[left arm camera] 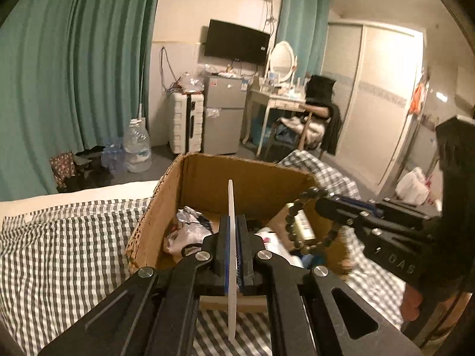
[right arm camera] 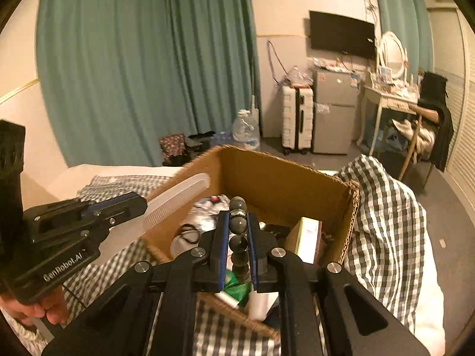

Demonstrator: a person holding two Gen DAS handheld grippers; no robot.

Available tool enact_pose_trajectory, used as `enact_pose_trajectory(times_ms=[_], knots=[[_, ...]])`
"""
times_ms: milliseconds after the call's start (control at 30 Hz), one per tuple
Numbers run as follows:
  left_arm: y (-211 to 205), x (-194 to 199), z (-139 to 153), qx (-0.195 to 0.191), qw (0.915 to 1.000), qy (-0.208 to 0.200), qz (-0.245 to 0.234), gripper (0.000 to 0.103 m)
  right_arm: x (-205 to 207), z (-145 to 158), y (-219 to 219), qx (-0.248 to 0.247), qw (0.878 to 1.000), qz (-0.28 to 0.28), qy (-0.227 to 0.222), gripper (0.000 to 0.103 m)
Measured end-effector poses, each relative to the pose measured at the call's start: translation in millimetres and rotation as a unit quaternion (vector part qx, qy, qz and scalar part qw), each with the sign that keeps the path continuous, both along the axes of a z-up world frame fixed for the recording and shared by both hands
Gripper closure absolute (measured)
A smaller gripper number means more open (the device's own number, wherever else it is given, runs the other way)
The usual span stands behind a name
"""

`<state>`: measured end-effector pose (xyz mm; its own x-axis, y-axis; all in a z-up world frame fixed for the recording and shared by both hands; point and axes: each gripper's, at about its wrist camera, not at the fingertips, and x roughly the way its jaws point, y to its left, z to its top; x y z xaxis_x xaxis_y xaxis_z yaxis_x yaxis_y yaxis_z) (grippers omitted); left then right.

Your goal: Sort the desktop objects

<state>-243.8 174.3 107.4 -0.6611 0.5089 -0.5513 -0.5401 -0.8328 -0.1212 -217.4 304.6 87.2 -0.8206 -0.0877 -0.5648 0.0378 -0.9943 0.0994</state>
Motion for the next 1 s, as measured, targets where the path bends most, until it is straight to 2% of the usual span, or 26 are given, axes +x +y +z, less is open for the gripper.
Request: enact_pose_trajectory(times_ms=[67,100,133,167,200,267,400,467,533,633,700,767,800,833,867,900,933,1000], knots=[[7,-10,-12,-0.002,0.9999,-0.007,0.008,0.096,-8,-9,5,-0.002,1.0,-0.013,-0.011,0.089],[7,-14,-18,-0.001,0.9998,-0.012,0.019,0.083,-12,-13,7,-0.001,1.0,-0.024,-0.017,0.063],[8,-18,-24,-0.004,0.9994,-0.018,0.029,0.064,-12,-17,11,0.002,0.999,-0.045,-0.015,0.022],[6,-19,-30,-0.012,0.9985,-0.026,0.046,0.024,-8,-18,12,0.003,0.998,-0.059,-0.007,0.01],[5,-18,-35,-0.022,0.9965,-0.028,0.075,0.002,-2,-18,15,-0.001,0.997,-0.073,0.009,0.009],[-5,-12,-37,-0.014,0.993,-0.01,0.117,0.0,5,-17,23,-0.021,0.996,-0.08,0.017,0.009],[-28,1,-34,-0.022,0.9882,-0.028,0.149,0.0,18,-9,30,-0.028,0.995,-0.09,0.009,0.009],[-39,10,-25,-0.033,0.985,-0.023,0.168,0.0,27,0,29,-0.026,0.995,-0.091,0.015,0.009],[-50,21,-13,-0.045,0.9812,-0.009,0.188,0.0,37,16,26,-0.025,0.995,-0.089,0.024,0.0],[-61,40,4,-0.057,0.9793,0.011,0.194,0.0,49,38,11,-0.018,0.997,-0.069,0.03,0.0],[-71,52,10,-0.057,0.9768,0.019,0.206,0.0,55,42,-4,0.005,0.998,-0.059,0.026,0.0],[-83,63,8,-0.051,0.9736,0.022,0.221,0.0,62,27,-22,0.044,0.996,-0.074,0.017,0.0],[-90,73,2,-0.05,0.9695,0.029,0.238,0.0,67,16,-28,0.053,0.994,-0.09,0.017,0.0],[-97,84,-7,-0.05,0.9632,0.035,0.262,0.0,73,-2,-36,0.054,0.992,-0.113,0.014,0.0],[-105,97,-23,-0.048,0.9526,0.039,0.298,0.0,80,-22,-42,0.038,0.992,-0.118,0.014,0.0],[-110,104,-32,-0.042,0.9481,0.037,0.313,0.0,82,-36,-48,0.022,0.995,-0.101,0.008,0.0],[-116,111,-45,-0.029,0.9478,0.031,0.316,0.0,80,-53,-56,0.012,0.998,-0.066,-0.013,0.0],[-119,111,-59,-0.027,0.9511,0.015,0.307,0.0,66,-74,-71,0.043,0.996,-0.042,-0.06,0.0]])
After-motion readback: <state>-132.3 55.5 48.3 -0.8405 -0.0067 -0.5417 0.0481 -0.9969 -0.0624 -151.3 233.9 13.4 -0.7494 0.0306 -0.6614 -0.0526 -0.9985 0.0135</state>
